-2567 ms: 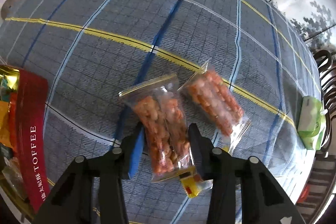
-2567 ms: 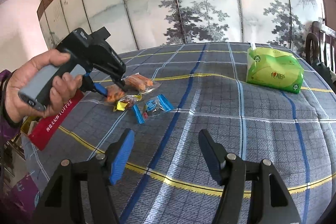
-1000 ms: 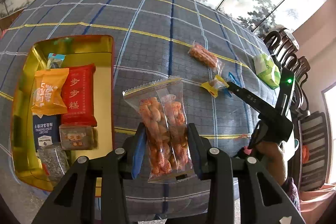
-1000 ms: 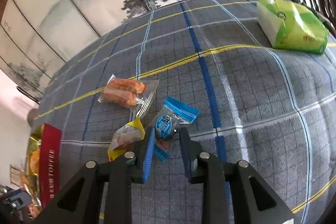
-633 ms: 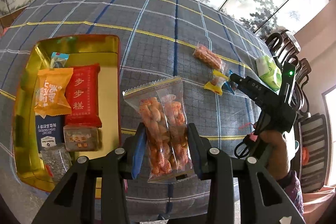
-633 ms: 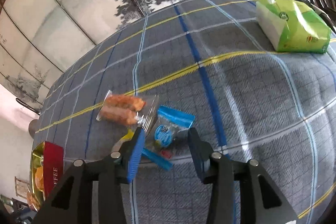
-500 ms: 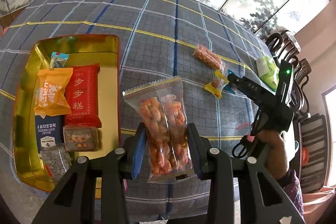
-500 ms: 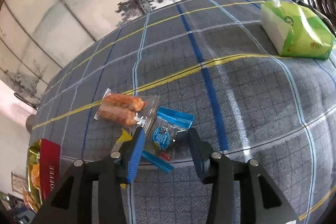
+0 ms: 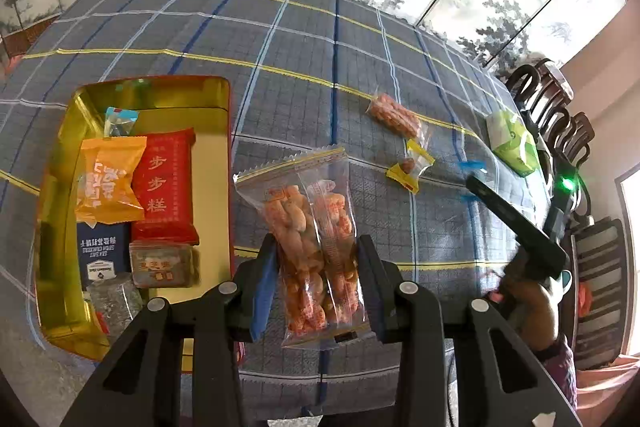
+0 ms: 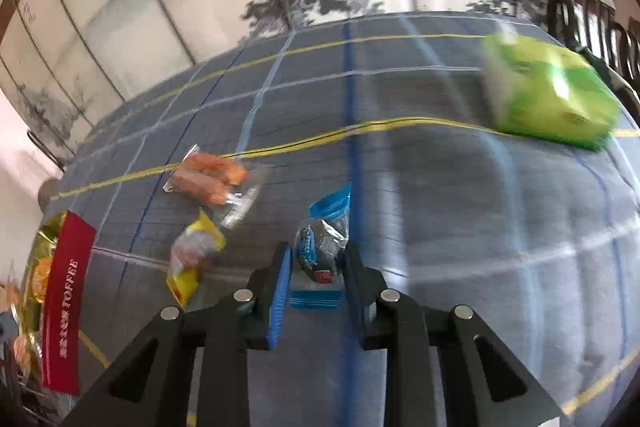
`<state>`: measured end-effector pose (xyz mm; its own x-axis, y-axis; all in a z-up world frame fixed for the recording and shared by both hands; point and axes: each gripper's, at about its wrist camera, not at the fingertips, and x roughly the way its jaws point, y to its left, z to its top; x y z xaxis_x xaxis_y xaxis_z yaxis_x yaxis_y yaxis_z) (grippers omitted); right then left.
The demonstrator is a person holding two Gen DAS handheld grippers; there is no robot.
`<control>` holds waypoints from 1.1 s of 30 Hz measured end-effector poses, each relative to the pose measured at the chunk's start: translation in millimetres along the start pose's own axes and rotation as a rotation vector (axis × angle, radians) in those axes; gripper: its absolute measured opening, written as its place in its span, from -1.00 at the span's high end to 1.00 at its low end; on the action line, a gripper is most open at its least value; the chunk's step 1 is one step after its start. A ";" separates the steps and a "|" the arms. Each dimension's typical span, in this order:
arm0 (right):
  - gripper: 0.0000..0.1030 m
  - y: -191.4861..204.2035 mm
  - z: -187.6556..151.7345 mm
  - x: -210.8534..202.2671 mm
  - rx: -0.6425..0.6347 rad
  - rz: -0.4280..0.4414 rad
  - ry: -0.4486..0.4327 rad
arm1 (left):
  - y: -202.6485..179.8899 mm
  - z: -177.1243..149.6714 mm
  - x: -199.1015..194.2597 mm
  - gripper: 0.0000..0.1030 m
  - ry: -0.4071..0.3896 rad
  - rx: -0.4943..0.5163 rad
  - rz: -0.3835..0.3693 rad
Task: Organize snacks
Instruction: 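Carry the peanut bag into the gold tray and open the left tool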
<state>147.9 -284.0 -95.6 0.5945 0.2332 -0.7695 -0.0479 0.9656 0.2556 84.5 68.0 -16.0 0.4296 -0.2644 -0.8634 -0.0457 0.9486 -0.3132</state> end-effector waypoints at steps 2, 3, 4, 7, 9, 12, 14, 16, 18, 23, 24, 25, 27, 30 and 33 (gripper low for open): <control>0.55 -17.6 -7.1 -15.5 0.030 0.017 -0.006 | -1.1 -1.0 -0.1 0.32 0.001 0.002 -0.001; 0.55 -22.9 -10.8 -20.2 0.039 0.025 -0.007 | -1.0 -1.2 -0.8 0.32 0.000 0.004 0.002; 0.55 -25.8 -14.3 -23.6 0.043 0.027 -0.009 | -1.3 -2.1 -1.9 0.32 -0.002 0.005 0.002; 0.55 -25.2 -28.1 -32.9 -0.008 -0.007 -0.027 | -0.9 -5.0 -4.7 0.32 -0.005 0.008 0.010; 0.55 -25.9 -33.5 -33.0 -0.020 -0.022 -0.033 | 1.0 -6.1 -7.1 0.32 -0.008 0.008 0.020; 0.55 -32.3 -42.6 -32.0 0.005 -0.030 -0.044 | 6.9 -8.0 -13.6 0.33 -0.023 0.002 0.034; 0.55 -36.8 -44.2 -32.2 0.011 -0.030 -0.065 | 10.6 -8.6 -18.9 0.36 -0.038 0.002 0.045; 0.55 -37.4 -45.1 -32.5 0.006 -0.035 -0.077 | 15.2 -9.4 -24.9 0.43 -0.057 0.000 0.059; 0.55 -37.2 -43.2 -30.8 0.005 -0.036 -0.077 | 18.6 -10.3 -29.1 0.43 -0.074 0.000 0.071; 0.55 -40.9 -42.1 -30.2 0.025 -0.020 -0.076 | 35.3 -11.5 -30.7 0.50 -0.072 -0.028 0.068; 0.55 -40.9 -42.0 -30.1 0.024 -0.021 -0.076 | 37.0 -12.5 -28.9 0.50 -0.056 -0.027 0.059; 0.55 -40.2 -42.4 -29.6 0.024 -0.021 -0.075 | 36.1 -13.1 -27.0 0.50 -0.041 -0.021 0.052; 0.55 -40.3 -42.5 -29.6 0.025 -0.020 -0.075 | 30.7 -13.8 -24.4 0.39 -0.029 -0.009 0.042; 0.55 -40.4 -42.6 -29.2 0.027 -0.011 -0.074 | 16.7 -10.3 -22.0 -0.04 -0.040 0.024 0.028; 0.55 -42.6 -42.6 -29.2 0.035 -0.001 -0.074 | 0.3 -1.0 -15.8 -0.02 -0.031 0.074 0.015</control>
<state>98.4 -327.0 -109.0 0.6520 0.2222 -0.7250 -0.0204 0.9609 0.2761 76.8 72.2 -2.9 0.4576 -0.2455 -0.8546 0.0140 0.9630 -0.2691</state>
